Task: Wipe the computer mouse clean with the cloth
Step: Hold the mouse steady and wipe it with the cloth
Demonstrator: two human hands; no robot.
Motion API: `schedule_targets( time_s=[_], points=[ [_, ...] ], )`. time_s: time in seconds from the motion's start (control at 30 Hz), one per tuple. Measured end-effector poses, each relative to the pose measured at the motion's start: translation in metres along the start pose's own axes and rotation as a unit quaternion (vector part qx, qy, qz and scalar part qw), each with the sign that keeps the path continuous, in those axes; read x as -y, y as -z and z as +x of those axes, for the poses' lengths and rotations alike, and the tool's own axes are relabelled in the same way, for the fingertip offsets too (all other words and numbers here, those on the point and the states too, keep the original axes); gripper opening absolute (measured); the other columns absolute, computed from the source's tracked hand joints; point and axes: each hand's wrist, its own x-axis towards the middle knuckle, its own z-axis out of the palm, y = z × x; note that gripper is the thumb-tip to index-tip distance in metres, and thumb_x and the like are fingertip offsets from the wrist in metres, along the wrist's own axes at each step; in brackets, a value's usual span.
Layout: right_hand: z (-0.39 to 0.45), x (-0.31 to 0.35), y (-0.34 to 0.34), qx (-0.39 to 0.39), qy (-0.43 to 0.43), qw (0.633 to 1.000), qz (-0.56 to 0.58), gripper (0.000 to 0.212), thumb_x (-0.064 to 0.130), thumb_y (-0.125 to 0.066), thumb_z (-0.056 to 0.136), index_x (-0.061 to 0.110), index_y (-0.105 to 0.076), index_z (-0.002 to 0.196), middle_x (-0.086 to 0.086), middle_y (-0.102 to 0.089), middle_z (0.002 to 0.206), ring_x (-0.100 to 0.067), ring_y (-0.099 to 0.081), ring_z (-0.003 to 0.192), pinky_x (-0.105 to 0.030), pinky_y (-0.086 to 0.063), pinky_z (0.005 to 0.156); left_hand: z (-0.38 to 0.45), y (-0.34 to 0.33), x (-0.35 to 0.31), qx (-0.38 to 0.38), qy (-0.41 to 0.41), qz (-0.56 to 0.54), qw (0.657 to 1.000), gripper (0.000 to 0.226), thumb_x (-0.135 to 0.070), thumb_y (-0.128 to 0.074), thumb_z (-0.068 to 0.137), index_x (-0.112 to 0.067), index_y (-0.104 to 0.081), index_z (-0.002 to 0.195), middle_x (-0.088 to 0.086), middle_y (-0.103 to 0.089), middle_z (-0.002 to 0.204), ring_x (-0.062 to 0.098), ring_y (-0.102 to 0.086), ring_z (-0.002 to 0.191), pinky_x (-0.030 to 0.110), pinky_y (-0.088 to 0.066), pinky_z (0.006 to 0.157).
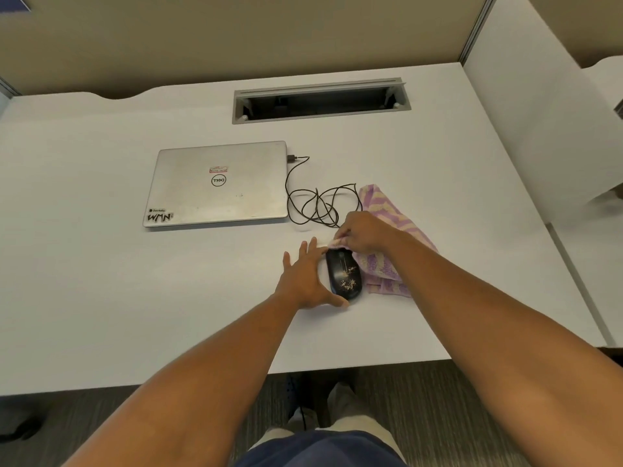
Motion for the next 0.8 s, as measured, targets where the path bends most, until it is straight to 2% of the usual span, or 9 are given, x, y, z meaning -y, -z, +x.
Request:
schedule_targets(
  time_s=[0.1,0.17,0.27,0.33,0.4,0.5,0.53,0.67,0.8],
  points=[
    [-0.001,0.007,-0.008,0.033,0.017,0.999,0.008,0.024,0.028,-0.066,0.089,0.015,-0.075,0.107,0.000,-0.069,0.094,-0.019,-0.062,0.099,-0.021,-0.040,0.071,0.000,0.001,-0.001,0.003,0.004,0.012,1.000,0.135,-0.063,-0.089,0.052,-0.028,-0.013,0.158,-0.002,0.003,0.168,0.014,0.012,0.153,0.048,0.012,0.122],
    [-0.003,0.008,-0.004,0.087,0.025,0.996,0.008,0.023,0.031,-0.070,0.085,0.019,-0.076,0.105,0.003,-0.071,0.095,-0.014,-0.062,0.097,-0.021,-0.044,0.074,0.000,0.001,-0.001,0.005,0.006,0.009,1.000,0.134,-0.063,-0.089,0.052,-0.028,-0.013,0.158,-0.002,0.003,0.168,0.014,0.012,0.153,0.048,0.012,0.122],
    [-0.008,0.003,0.010,0.148,0.013,0.989,0.013,0.021,0.017,-0.073,0.081,0.023,-0.077,0.101,0.007,-0.071,0.095,-0.010,-0.060,0.094,-0.027,-0.049,0.085,0.000,0.001,0.000,0.003,0.010,0.009,1.000,0.135,-0.065,-0.088,0.050,-0.028,-0.014,0.157,-0.003,0.003,0.168,0.014,0.012,0.153,0.048,0.011,0.122],
    [-0.009,-0.001,0.014,0.134,-0.008,0.990,0.037,0.021,0.015,-0.074,0.080,0.021,-0.077,0.100,0.007,-0.070,0.092,-0.006,-0.059,0.090,-0.020,-0.047,0.077,0.001,0.000,0.001,0.001,0.007,0.009,1.000,0.135,-0.065,-0.088,0.050,-0.028,-0.015,0.157,-0.003,0.003,0.168,0.014,0.012,0.153,0.048,0.012,0.122],
    [-0.006,-0.004,0.011,0.085,-0.020,0.996,0.032,0.018,0.023,-0.073,0.082,0.019,-0.077,0.099,0.005,-0.072,0.097,-0.006,-0.061,0.091,-0.018,-0.046,0.073,0.001,0.000,0.003,0.000,0.003,0.008,1.000,0.135,-0.064,-0.089,0.051,-0.027,-0.014,0.157,-0.002,0.003,0.168,0.015,0.011,0.153,0.048,0.013,0.122],
    [0.000,-0.003,-0.001,0.023,-0.012,0.999,-0.034,0.021,0.021,-0.063,0.088,0.017,-0.074,0.106,-0.001,-0.070,0.113,-0.016,-0.062,0.106,-0.025,-0.049,0.085,0.001,-0.001,0.002,-0.001,-0.003,0.013,1.000,0.136,-0.064,-0.088,0.052,-0.026,-0.013,0.158,-0.001,0.002,0.168,0.016,0.010,0.153,0.049,0.013,0.121],
    [0.002,-0.001,-0.004,0.016,-0.006,0.999,-0.041,0.022,0.023,-0.063,0.089,0.016,-0.074,0.107,-0.002,-0.070,0.113,-0.017,-0.061,0.107,-0.025,-0.047,0.083,0.001,-0.001,0.002,-0.002,-0.002,0.015,1.000,0.135,-0.064,-0.088,0.052,-0.026,-0.013,0.158,-0.001,0.003,0.168,0.015,0.010,0.153,0.049,0.013,0.121],
    [0.001,0.010,-0.008,0.038,0.051,0.997,-0.045,0.024,0.032,-0.067,0.088,0.018,-0.076,0.104,-0.002,-0.065,0.107,-0.017,-0.058,0.100,-0.026,-0.042,0.076,0.000,-0.001,0.001,0.000,0.002,0.014,1.000,0.138,-0.065,-0.088,0.052,-0.026,-0.010,0.158,-0.002,0.004,0.168,0.014,0.011,0.153,0.048,0.013,0.121],
    [-0.009,0.009,0.006,0.125,0.060,0.990,-0.022,0.022,0.031,-0.072,0.084,0.022,-0.076,0.103,0.004,-0.064,0.097,-0.009,-0.055,0.093,-0.018,-0.042,0.072,0.000,0.000,0.003,-0.002,0.002,0.003,1.000,0.135,-0.065,-0.088,0.050,-0.030,-0.015,0.157,-0.003,0.003,0.168,0.013,0.011,0.153,0.047,0.013,0.122]
  ],
)
